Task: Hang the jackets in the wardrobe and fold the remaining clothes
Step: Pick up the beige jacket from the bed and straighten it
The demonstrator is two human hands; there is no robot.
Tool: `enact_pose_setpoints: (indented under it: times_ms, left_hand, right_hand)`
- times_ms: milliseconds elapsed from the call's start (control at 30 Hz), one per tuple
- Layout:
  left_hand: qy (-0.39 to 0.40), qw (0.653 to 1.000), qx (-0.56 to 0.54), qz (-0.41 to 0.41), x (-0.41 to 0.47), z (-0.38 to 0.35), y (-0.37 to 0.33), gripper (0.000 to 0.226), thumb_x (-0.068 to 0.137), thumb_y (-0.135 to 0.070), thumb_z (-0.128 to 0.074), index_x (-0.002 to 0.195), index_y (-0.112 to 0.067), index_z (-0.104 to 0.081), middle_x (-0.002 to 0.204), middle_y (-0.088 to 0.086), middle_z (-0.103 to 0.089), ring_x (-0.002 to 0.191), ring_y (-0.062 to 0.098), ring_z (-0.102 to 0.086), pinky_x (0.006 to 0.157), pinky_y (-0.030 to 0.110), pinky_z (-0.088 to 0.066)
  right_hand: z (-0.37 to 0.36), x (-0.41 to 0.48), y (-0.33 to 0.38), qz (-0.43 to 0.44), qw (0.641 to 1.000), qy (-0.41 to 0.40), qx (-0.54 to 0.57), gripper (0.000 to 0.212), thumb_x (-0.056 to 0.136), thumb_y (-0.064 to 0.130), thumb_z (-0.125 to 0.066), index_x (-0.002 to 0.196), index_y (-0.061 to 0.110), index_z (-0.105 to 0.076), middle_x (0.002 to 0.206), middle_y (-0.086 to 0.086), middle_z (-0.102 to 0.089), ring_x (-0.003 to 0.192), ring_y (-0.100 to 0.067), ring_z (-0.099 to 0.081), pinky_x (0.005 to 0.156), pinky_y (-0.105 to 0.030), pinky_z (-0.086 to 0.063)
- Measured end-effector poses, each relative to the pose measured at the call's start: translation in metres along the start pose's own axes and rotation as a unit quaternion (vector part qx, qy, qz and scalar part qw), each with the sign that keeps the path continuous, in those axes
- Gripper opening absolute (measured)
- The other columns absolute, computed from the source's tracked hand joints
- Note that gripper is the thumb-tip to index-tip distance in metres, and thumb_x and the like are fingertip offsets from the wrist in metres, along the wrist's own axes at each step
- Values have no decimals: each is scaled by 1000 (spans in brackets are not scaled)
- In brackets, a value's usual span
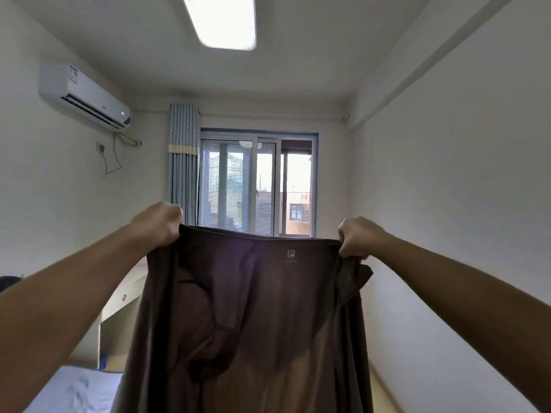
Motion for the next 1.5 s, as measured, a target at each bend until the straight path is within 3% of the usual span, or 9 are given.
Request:
enact_pose_setpoints:
  times_ms: [167,500,633,800,967,1100,1200,1367,1500]
  left_hand:
    - [-53,996,-72,14,8,13,1,12,78,2,-53,75,-1,-64,70,10,-56,66,22,-55,60,30,-46]
    - [-116,982,-125,81,14,33,22,12,79,-3,-52,84,-4,-63,80,12,-56,78,28,-51,67,30,-38]
    - [25,971,-158,177,-8,-1,33,21,92,-6,-41,87,3,-59,82,22,-59,72,32,-59,60,28,-45]
    - [187,795,-526,237,-54,-42,20,30,93,-1,-30,71,0,-50,41,8,-50,31,16,-48,35,19,-44]
    - [119,580,-769,242,-76,-30,-17,35,96,-3,-22,88,-5,-56,61,12,-66,44,19,-65,41,28,-54]
    - [45,508,-838,194,-85,-14,-25,34,95,-7,-24,85,-6,-56,59,7,-69,53,19,-69,48,24,-56]
    - [22,546,-815,193,-74,-30,-32,31,95,-8,-27,84,-8,-56,59,5,-69,53,17,-69,48,22,-56]
    - [17,760,-603,242,-52,-181,-56,31,91,-2,-37,82,-15,-63,85,13,-68,85,29,-68,72,33,-54]
    - [291,827,-428,220,-84,-341,-80,63,95,-16,-46,151,-13,-17,145,17,-40,126,30,-45,101,31,-38]
  right_hand:
    - [-5,11,3,11,994,-109,-20,29,82,36,-64,64,15,-53,64,1,-54,61,-15,-53,52,-22,-36]
    - [22,24,-5,1,970,-237,-53,27,88,-2,-44,114,7,-49,90,-12,-58,83,-30,-58,65,-31,-36]
    - [9,12,-25,-122,986,-66,-89,25,89,11,-48,111,14,-59,110,-8,-61,102,-27,-59,74,-29,-40]
    - [-32,-5,-27,-174,948,52,261,21,91,3,-38,74,3,-51,60,-13,-54,38,-20,-56,35,-17,-40]
    - [-38,-29,-8,-120,638,152,746,28,100,3,-35,95,-1,-62,69,-13,-66,53,-15,-66,51,-24,-58]
    - [-9,-43,-4,-74,586,95,801,25,99,3,-39,84,3,-59,60,-7,-68,51,-12,-67,47,-20,-55]
    - [-15,-34,-10,-99,634,80,763,22,97,6,-41,84,8,-59,58,-3,-67,47,-11,-65,42,-17,-51]
    - [-165,15,-15,-222,734,150,624,20,94,7,-45,102,7,-64,71,-5,-68,56,-13,-66,49,-21,-55]
    - [-322,13,-7,-221,811,203,502,53,88,15,-54,139,24,-41,128,3,-57,109,-17,-57,86,-38,-50]
Point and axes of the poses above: each hand's wrist, its own x-axis towards the middle knuckle, its own z-axis out of the back of the hand, y = z × x, the point moved 2 cm from there along x, towards the middle knuckle
